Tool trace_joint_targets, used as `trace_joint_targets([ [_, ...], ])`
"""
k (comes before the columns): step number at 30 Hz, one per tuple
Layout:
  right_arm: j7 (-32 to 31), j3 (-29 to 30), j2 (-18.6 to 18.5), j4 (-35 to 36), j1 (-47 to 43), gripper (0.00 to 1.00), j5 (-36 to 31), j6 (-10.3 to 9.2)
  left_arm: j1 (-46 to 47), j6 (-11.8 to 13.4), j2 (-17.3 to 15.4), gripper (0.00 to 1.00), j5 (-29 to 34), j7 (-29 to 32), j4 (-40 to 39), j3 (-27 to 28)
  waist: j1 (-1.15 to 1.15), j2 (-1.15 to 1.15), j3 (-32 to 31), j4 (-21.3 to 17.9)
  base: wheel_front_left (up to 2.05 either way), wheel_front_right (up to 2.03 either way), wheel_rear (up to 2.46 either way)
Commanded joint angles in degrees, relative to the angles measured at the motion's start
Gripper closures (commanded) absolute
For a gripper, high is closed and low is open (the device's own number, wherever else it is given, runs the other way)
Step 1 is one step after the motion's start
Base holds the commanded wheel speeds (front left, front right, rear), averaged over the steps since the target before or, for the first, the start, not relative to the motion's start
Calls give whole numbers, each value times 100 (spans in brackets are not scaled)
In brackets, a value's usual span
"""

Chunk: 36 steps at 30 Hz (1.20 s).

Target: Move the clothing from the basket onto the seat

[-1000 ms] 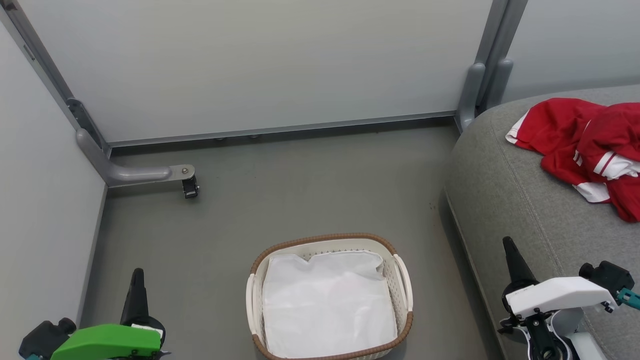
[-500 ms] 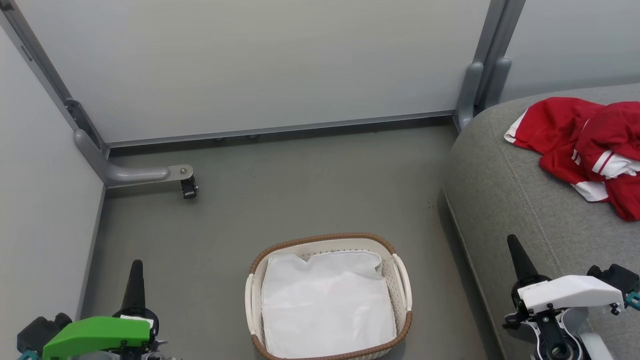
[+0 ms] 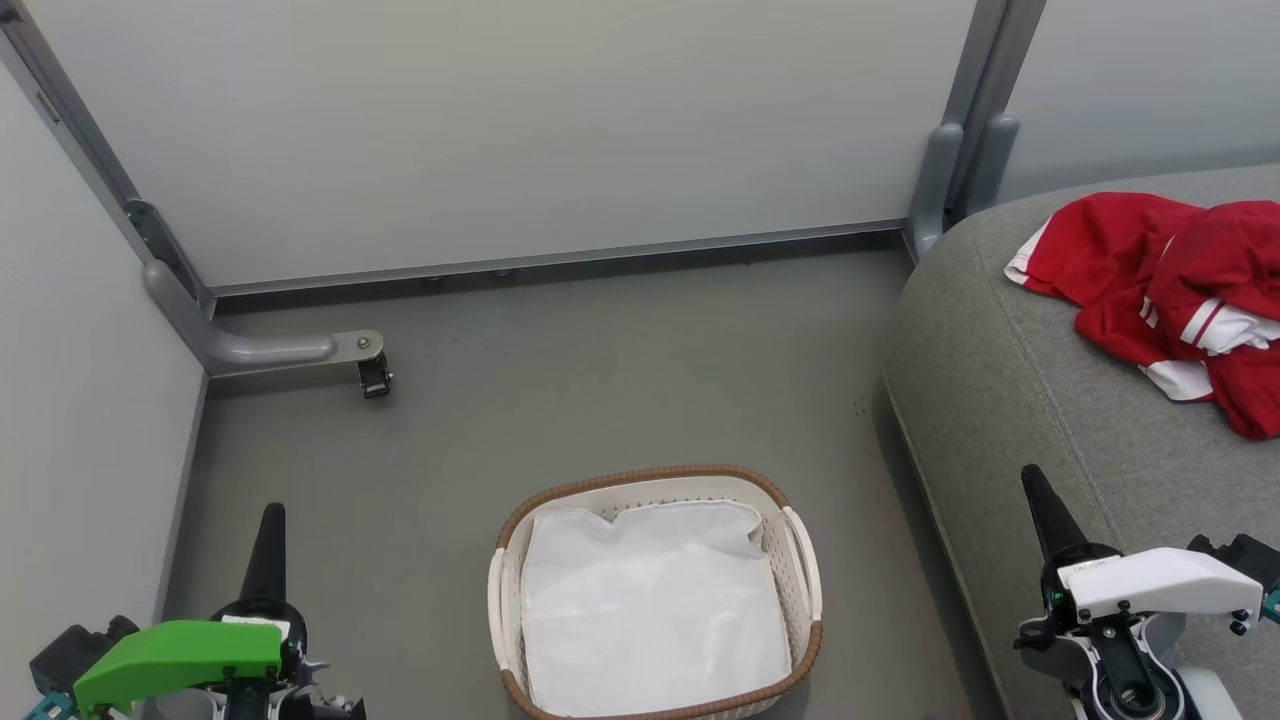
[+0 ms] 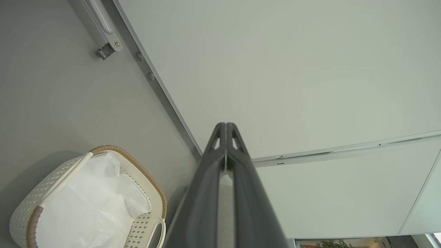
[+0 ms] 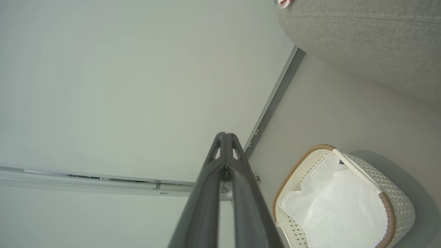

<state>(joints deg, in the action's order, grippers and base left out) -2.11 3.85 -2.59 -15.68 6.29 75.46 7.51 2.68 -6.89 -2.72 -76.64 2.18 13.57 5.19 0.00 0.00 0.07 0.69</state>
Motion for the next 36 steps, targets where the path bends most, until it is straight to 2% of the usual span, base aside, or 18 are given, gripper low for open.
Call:
trace_joint_targets([
  [1, -46, 37, -34, 64, 15, 100, 151, -1, 143, -30, -25, 100, -149, 35, -11, 26, 0, 0, 0, -3, 0, 0, 0],
  [36, -441, 271, -45, 175, -16, 100, 1622, -2, 401, -71, -29, 100, -1517, 433, 50, 140, 0, 0, 10, -64, 0, 0, 0],
])
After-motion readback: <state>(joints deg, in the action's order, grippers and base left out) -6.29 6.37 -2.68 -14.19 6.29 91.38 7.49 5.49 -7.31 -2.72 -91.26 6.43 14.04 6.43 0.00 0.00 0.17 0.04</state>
